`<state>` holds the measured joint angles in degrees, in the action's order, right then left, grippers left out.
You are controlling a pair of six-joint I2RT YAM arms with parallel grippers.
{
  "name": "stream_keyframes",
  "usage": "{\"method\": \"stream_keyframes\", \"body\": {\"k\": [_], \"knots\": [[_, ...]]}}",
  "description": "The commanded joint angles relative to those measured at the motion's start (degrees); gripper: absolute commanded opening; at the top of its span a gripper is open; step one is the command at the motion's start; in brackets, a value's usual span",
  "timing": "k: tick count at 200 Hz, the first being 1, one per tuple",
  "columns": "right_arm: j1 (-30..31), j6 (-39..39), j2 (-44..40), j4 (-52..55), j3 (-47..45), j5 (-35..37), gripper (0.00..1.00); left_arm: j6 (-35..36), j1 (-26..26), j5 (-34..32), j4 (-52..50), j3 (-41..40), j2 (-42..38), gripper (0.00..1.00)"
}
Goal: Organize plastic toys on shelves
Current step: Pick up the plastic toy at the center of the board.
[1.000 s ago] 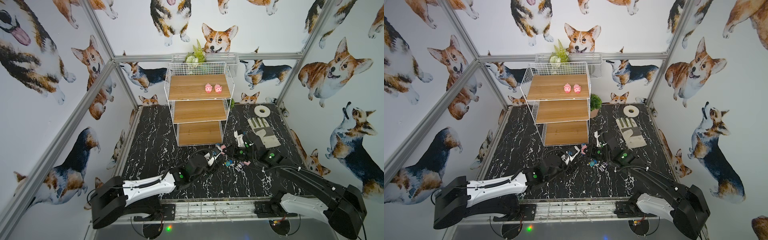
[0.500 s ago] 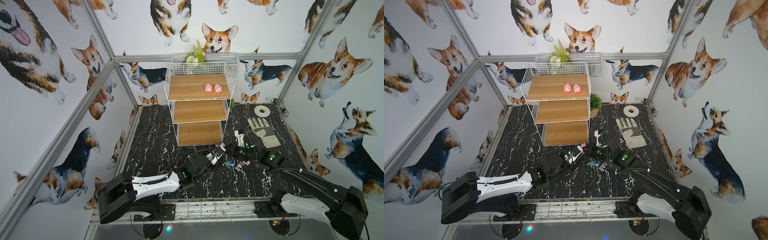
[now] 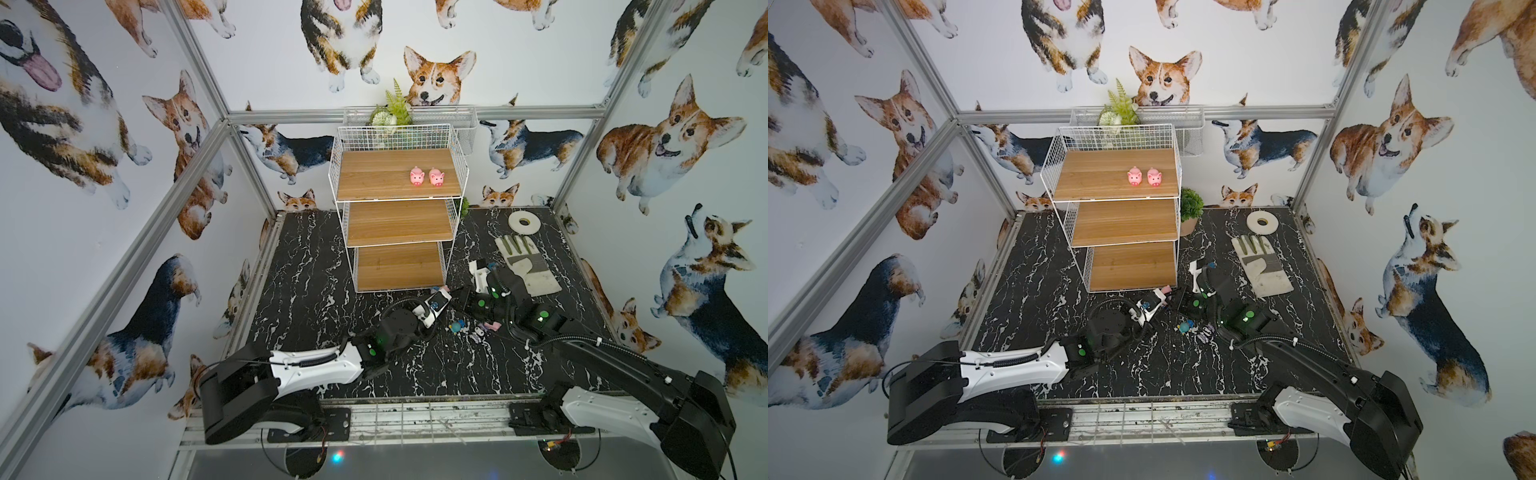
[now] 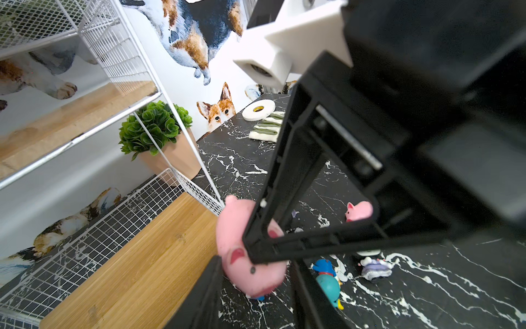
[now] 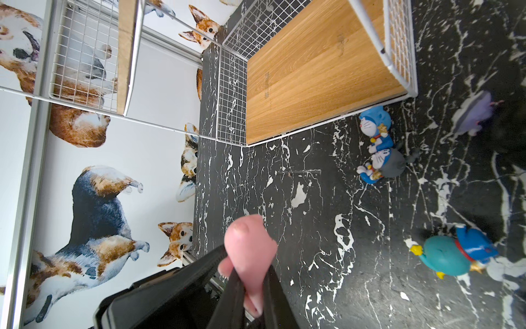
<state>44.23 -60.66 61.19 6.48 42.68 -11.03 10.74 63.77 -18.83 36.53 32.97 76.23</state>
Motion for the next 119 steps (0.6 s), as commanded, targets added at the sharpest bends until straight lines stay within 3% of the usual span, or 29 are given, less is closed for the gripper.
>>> {"method": "stream_keyframes", "body": {"k": [1,95,119], "knots": [[0.07,-5.96,-0.46,-3.25,-0.39,-0.32,0.16,0.95,0.0,-1.36,2.31,0.25,0.76,0.42],[0.07,-6.75,-0.63,-4.11,-1.72,-0.2,0.17,1.19,-0.03,-1.88,2.89,-0.45,-0.82,0.11],[0.07,-6.59,-0.71,-4.15,-1.85,0.36,0.18,1.04,-0.04,-1.04,1.99,-0.19,-0.82,0.1]]}}
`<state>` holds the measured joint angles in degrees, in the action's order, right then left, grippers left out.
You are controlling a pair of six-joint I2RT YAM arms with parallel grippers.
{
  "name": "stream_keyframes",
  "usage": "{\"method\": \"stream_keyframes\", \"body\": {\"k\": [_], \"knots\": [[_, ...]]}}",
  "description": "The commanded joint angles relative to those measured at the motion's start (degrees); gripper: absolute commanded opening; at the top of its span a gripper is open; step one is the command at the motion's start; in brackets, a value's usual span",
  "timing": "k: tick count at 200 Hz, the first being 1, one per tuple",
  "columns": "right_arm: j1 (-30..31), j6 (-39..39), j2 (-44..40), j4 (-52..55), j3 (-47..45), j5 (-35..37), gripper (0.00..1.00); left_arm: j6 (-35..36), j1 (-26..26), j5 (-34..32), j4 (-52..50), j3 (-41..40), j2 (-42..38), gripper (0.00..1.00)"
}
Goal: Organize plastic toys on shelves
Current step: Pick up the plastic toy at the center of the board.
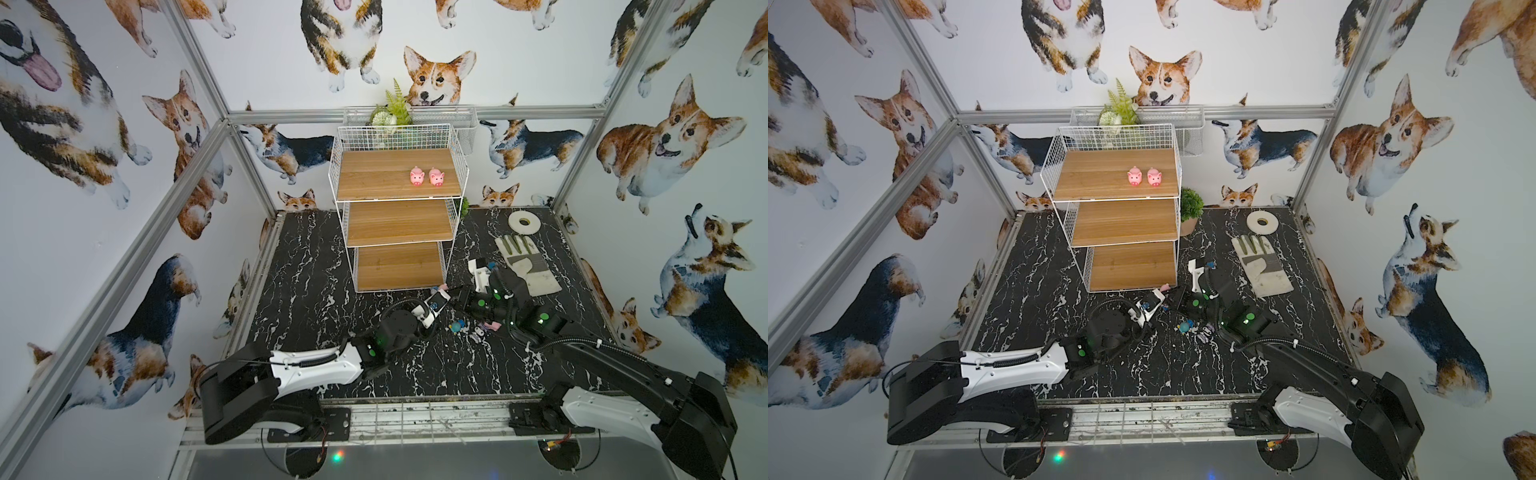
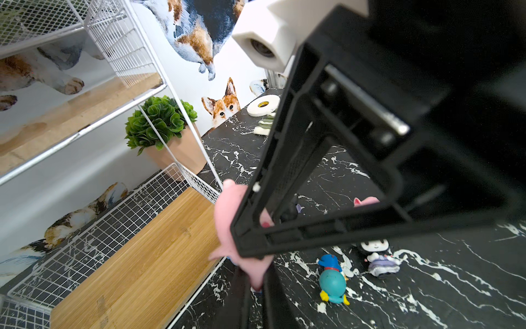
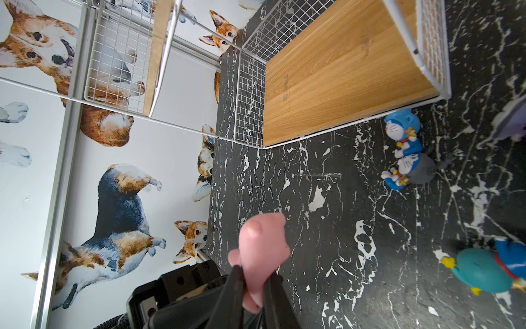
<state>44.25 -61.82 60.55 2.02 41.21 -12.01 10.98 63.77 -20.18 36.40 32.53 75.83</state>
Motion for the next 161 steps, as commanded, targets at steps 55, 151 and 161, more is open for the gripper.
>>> {"method": "stream_keyframes", "body": {"k": [55,151,161], "knots": [[-0.34,-1.91,-1.47,3.15,0.66,3.32,0.34,0.79,0.02,-1.26,-1.49,0.68,-1.84,0.09],[-8.91,21.94,-16.64,18.15,1.2,13.37,0.71,-7.15,-1.76,-6.3,-43.54,18.16,-15.33,0.1],[-9.0,24.81,-17.91,18.78,1.48,15.46,0.75,-7.72,-2.3,-6.27,-48.48,21.6,-16.47,0.11]]}}
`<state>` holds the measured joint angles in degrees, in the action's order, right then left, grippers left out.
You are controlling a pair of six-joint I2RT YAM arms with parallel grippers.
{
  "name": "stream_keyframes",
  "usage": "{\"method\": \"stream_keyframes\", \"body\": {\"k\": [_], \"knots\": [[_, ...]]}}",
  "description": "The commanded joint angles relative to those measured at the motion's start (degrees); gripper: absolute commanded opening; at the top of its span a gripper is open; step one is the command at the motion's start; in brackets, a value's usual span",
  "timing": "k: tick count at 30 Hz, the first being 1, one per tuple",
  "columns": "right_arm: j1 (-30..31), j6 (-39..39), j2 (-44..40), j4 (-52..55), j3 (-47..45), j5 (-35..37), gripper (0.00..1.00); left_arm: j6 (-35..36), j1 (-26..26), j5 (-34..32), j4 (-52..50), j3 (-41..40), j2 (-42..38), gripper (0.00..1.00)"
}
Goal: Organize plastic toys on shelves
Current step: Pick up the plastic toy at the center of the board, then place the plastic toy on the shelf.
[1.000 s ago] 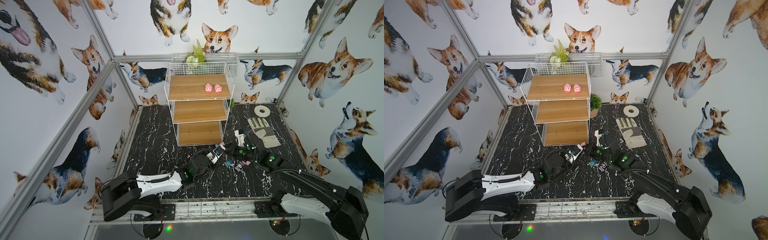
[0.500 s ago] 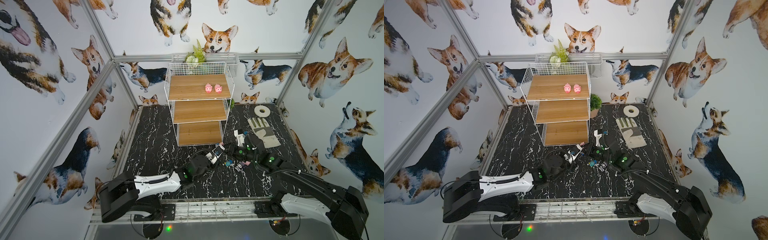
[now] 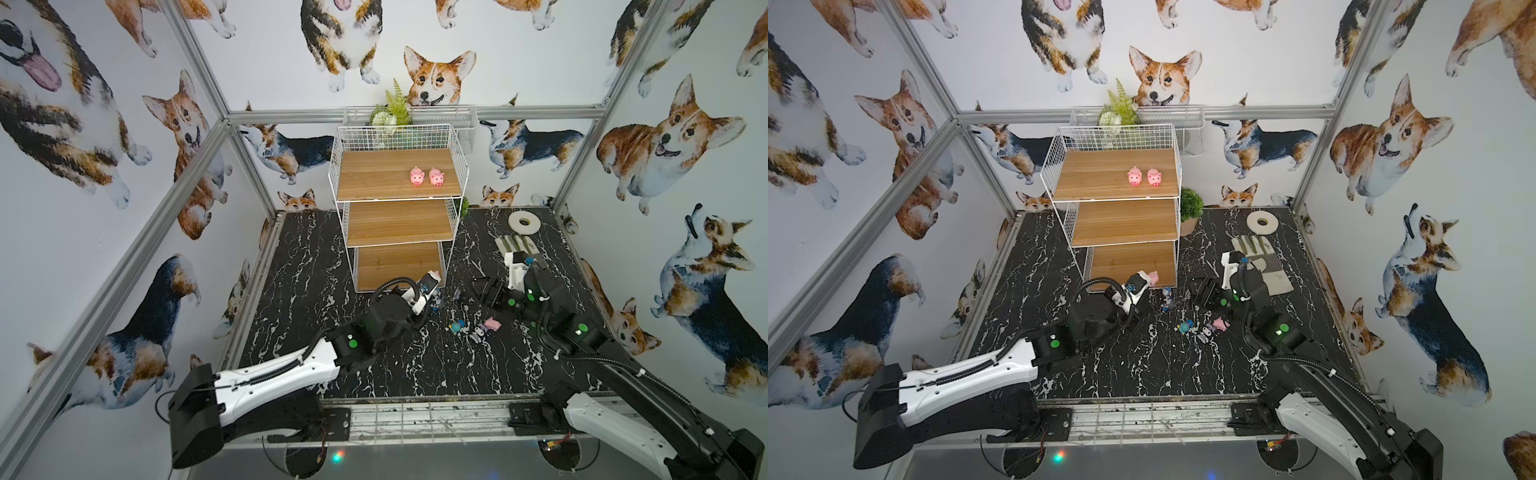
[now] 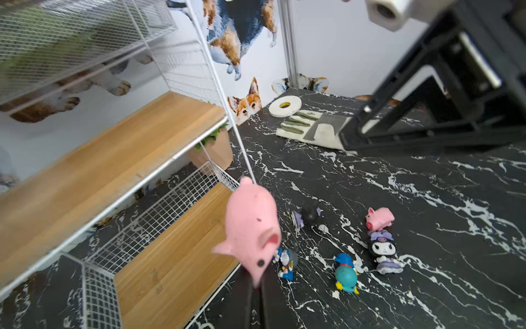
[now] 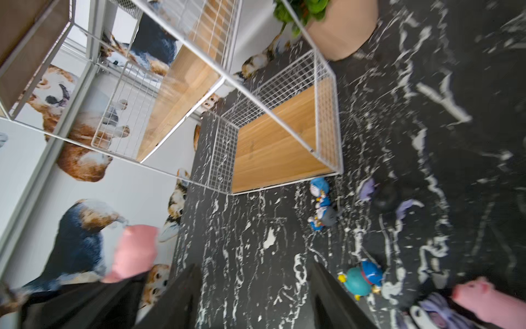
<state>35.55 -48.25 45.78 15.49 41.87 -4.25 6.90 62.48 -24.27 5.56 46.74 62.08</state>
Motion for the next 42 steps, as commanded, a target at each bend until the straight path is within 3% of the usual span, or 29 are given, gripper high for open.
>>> {"method": "stream_keyframes", "body": {"k": [1,7,11,17,23,34,42], "knots": [[-0.31,11.55,-3.28,5.33,0.88,7.86,0.76,-3.68,-1.07,-2.14,-18.06,7.84,-2.83,0.11],[-0.35,22.33,-2.83,1.33,5.65,5.28,0.86,-1.73,-3.26,-3.96,-35.11,24.68,-1.34,0.12],[-0.31,28.34,1.42,-0.89,11.67,0.96,0.93,-0.81,-7.7,-0.35,-42.68,36.03,2.53,0.12],[-0.35,35.34,6.82,-1.32,19.02,-2.49,0.99,0.75,-12.25,2.64,-46.22,48.04,7.49,0.1],[-0.39,39.55,9.55,-1.87,21.88,-3.19,1.0,1.28,-15.54,4.85,-47.47,59.21,14.11,0.1],[-0.39,42.17,10.56,-3.05,22.89,-5.56,1.0,-1.66,-22.93,6.34,-47.09,71.03,25.96,0.1],[-0.81,43.76,10.4,-2.29,22.38,-4.98,1.0,-2.37,-25.38,7.1,-49.68,75.55,31.7,0.1]]}}
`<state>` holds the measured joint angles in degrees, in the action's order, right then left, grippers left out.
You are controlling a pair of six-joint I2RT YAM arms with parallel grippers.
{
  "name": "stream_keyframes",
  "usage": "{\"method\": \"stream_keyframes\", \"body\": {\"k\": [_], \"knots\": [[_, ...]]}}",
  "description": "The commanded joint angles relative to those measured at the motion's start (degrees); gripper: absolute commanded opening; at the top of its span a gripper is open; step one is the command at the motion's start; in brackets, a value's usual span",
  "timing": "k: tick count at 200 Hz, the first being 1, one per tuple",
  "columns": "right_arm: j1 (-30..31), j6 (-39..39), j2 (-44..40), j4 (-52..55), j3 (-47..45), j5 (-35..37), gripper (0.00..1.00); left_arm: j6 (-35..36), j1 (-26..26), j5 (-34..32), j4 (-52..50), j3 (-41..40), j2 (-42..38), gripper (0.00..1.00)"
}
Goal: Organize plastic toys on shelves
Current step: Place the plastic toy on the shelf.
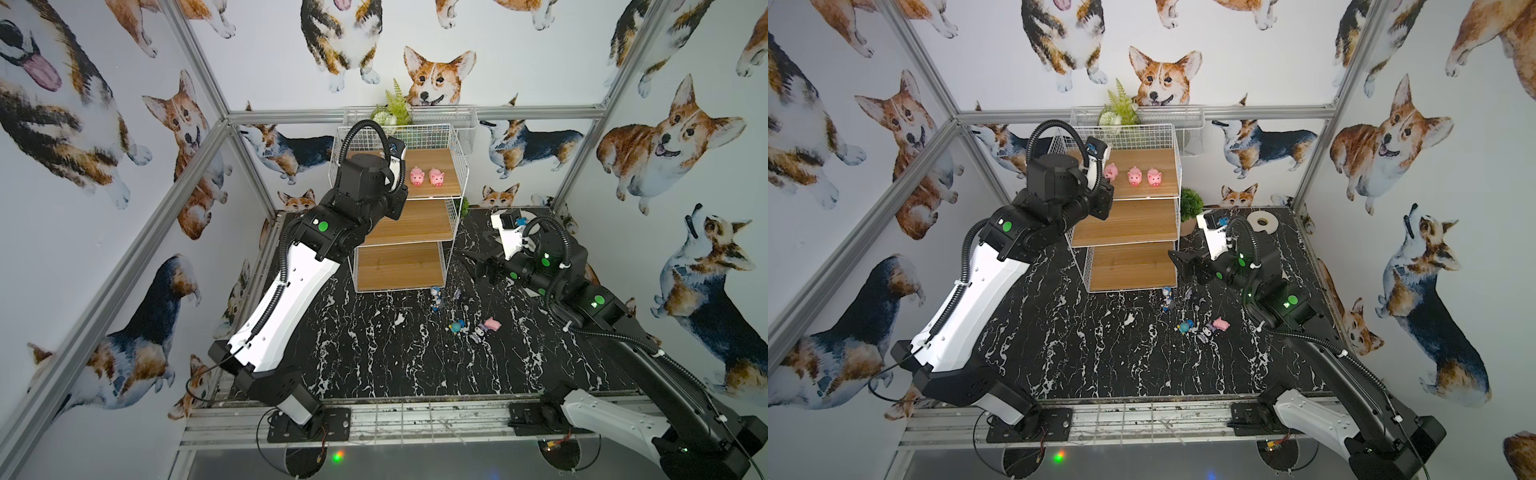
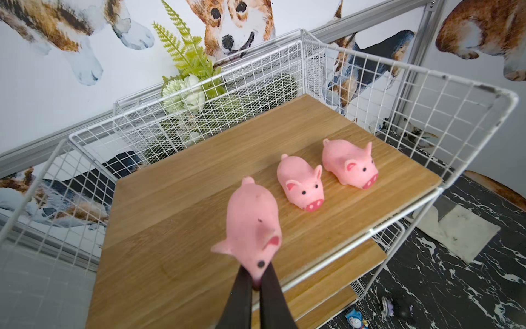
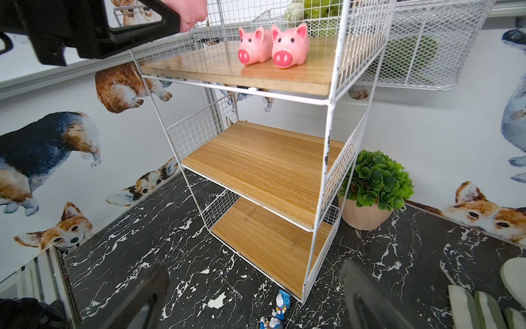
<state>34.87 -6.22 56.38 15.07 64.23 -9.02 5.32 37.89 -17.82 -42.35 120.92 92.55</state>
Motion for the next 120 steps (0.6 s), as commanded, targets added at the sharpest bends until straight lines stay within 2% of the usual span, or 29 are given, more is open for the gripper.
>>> {"method": "stream_keyframes", "body": {"k": [1,120], "knots": [[-0.22,1.82,-0.35,-1.8,-0.14,-0.14,1.0,-0.76,-0.82,0.84,-1.7,1.37,1.39,0.1],[-0.45,1.47,-2.58,-2.5,-2.69,0.22,1.0,-0.33,-1.24,-1.25,-5.68,6.07,7.02,0.19]]}}
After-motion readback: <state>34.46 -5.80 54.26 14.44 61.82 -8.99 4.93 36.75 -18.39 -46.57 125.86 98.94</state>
